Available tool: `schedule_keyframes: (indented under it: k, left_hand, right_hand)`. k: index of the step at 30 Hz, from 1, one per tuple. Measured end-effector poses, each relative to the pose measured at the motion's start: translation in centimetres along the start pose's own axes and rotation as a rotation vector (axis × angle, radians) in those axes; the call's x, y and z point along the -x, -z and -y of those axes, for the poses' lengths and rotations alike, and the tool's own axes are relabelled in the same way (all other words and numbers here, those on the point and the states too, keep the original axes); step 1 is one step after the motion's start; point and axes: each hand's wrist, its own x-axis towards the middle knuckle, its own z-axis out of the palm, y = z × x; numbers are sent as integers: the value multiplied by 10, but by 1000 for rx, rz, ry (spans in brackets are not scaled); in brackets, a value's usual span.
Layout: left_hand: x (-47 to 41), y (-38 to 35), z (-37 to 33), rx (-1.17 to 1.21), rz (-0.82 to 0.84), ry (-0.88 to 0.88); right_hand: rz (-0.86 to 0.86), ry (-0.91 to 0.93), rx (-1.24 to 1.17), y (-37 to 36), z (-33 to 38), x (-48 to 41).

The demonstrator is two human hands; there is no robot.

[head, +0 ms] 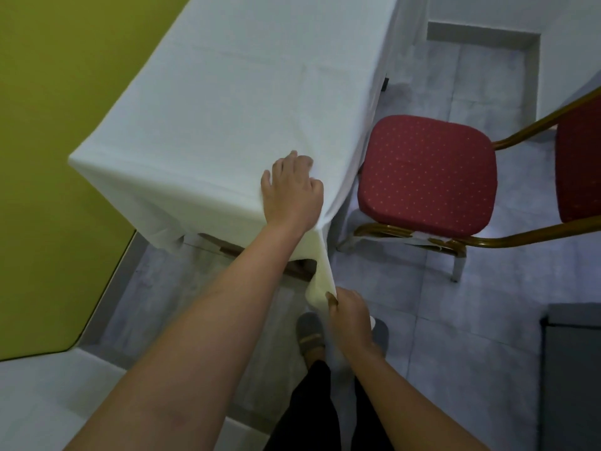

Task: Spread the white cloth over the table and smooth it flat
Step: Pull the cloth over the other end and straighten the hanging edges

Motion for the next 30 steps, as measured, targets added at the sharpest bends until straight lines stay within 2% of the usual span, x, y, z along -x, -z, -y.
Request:
schedule_keyframes:
  k: [5, 8, 12, 15, 17, 19, 26, 28, 30]
  left_hand:
    - [0, -1, -1, -1, 0, -2]
    - [-4, 0, -3, -20, 3, 18]
    - [-24, 4, -7, -86, 19, 9]
    - [-27, -3, -8, -94, 72, -32]
    - [-26, -10, -7, -74, 84, -30]
    - [-28, -13, -6, -32, 143, -4]
    - [-28, -13, -7, -64, 226, 11]
    - [-29, -13, -7, -72, 225, 17]
    - [-29, -15, -8, -82, 215, 13]
  right_hand:
    - [-211, 9, -23, 6, -12, 16]
    - [-127, -20, 10, 17, -16, 20]
    - [-290, 166, 56, 22, -7, 22]
    - [-363, 215, 69, 22, -5, 18]
    - [-282, 187, 110, 19, -15, 14]
    - [-108, 87, 208, 10, -26, 14]
    - [38, 65, 303, -6, -21, -3]
    - [7, 78, 303, -4, -17, -4]
    - [-122, 86, 168, 1, -2, -3]
